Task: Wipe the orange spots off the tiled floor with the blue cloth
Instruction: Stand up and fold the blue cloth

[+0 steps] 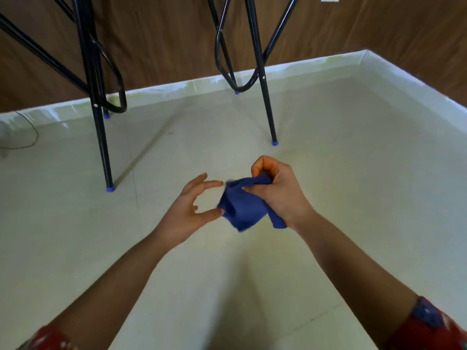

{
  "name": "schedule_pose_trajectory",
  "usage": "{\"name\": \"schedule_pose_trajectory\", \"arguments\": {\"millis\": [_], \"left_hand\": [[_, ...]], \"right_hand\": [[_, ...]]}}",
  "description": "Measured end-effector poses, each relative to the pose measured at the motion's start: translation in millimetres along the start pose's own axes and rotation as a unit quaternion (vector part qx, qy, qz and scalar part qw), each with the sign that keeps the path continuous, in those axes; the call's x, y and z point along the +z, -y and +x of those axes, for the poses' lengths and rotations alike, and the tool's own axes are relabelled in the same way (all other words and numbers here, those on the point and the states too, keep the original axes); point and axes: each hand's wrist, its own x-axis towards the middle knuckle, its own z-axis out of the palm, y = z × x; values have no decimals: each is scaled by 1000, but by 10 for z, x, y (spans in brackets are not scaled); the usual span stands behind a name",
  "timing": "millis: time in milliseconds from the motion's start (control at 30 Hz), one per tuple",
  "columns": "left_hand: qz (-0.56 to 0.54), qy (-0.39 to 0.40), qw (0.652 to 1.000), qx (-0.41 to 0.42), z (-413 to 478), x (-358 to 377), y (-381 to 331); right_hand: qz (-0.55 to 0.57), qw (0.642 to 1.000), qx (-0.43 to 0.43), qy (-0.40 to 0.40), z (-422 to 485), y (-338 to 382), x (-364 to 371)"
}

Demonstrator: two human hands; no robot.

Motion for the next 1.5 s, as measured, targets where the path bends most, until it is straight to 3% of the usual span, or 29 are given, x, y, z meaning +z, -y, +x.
{"name": "schedule_pose_trajectory", "arguments": {"millis": [133,267,433,500,600,700,767,900,1000,1067,1167,1300,1367,1500], "left_hand": [[-25,-29,995,90,-160,-161,-960],[-77,-53,993,77,-389,-377,-2148],[-127,-92,988,9,-774,-757,-3473],[-146,-120,982,6,-894,-989,-3911],[-193,-151,969,-31,-1160,-1277,-4543],[-180,-162,970,-37,-1329,-1450,-4952],[-161,-149,974,-54,-1387,-1552,-5246],[-150,-131,968,-156,-1423,-1762,-5724],[-106,-113,979,-130,-1515,-1873,-5965],[-64,-164,979,-101,-1561,-1903,-6058],[-113,-264,956,-54,-1604,-1906,-6159],[-153,-321,933,-56,-1673,-1792,-6150],[-186,-348,914,-93,-1694,-1753,-6081],[-235,-423,860,-162,-1747,-1874,-5874]], "right_hand": [[15,1000,7,12,-111,839,-187],[140,985,89,53,-289,1959,-438],[220,963,142,70,-591,3250,-741],[180,975,123,44,-702,3680,-908],[4,999,33,-13,-961,4223,-1073],[-171,980,-77,-69,-1095,4415,-1187],[-225,964,-98,-100,-1127,4565,-1327],[-233,964,-63,-112,-1063,4831,-1617],[-163,983,-60,-51,-995,4998,-1739],[-145,986,-85,19,-987,5110,-1793],[-196,970,-102,100,-967,5038,-1867],[-282,946,0,158,-1026,4488,-1961],[-302,936,58,173,-1077,4280,-1948],[-239,957,90,136,-1024,4248,-1888]]}}
